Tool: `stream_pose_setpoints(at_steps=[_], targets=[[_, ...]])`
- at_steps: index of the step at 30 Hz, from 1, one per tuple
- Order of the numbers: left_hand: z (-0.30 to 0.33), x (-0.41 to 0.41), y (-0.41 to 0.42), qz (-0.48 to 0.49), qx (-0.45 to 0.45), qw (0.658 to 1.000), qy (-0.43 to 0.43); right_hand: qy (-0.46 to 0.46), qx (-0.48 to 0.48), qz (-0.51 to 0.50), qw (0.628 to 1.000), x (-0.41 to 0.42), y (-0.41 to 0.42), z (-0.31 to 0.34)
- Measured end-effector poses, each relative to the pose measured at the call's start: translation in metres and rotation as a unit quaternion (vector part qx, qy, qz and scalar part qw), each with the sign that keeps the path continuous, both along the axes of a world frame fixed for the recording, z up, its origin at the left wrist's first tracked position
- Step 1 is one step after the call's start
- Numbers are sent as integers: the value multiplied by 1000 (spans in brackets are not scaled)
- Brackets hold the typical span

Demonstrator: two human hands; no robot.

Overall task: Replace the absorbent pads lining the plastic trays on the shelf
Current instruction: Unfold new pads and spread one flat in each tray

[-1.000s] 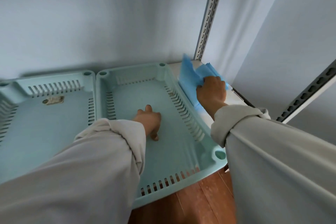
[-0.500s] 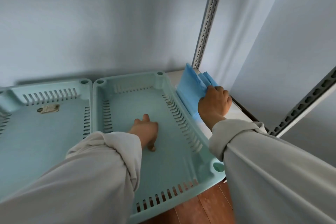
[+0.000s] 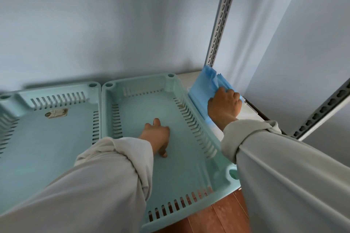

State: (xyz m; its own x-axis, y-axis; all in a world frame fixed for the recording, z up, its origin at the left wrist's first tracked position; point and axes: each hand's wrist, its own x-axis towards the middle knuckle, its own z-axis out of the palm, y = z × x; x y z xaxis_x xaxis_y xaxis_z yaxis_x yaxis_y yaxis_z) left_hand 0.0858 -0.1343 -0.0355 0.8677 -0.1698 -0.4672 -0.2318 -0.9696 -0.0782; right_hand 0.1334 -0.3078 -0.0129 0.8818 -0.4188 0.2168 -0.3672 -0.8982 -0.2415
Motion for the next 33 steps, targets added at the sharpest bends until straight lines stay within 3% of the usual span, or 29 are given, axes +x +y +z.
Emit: stream_pose_setpoints(at_steps=[7, 12, 17, 22, 25, 29, 31, 33], targets=[[-3, 4, 1, 0, 2, 1000, 2, 9, 0, -16, 1000, 7, -1, -2], [-4, 5, 1, 13, 5, 1000, 10, -78, -4, -3, 997, 5, -1, -1], [-7, 4, 2, 1, 2, 1000, -1, -90, 156, 47, 982, -4, 2, 1], [-8, -7, 14, 9, -32, 999, 5, -271, 273, 14, 923, -21, 12, 33], [-6, -28, 19, 22, -102, 994, 37, -249, 352, 38, 901, -34, 21, 54], [15, -49, 43, 140, -309, 941, 3, -203, 396, 70, 893, -60, 45, 65], [30, -54, 56, 213, -405, 888, -39, -184, 405, 88, 891, -76, 57, 65], [49, -63, 69, 285, -502, 814, -58, -157, 421, 102, 888, -92, 72, 64]])
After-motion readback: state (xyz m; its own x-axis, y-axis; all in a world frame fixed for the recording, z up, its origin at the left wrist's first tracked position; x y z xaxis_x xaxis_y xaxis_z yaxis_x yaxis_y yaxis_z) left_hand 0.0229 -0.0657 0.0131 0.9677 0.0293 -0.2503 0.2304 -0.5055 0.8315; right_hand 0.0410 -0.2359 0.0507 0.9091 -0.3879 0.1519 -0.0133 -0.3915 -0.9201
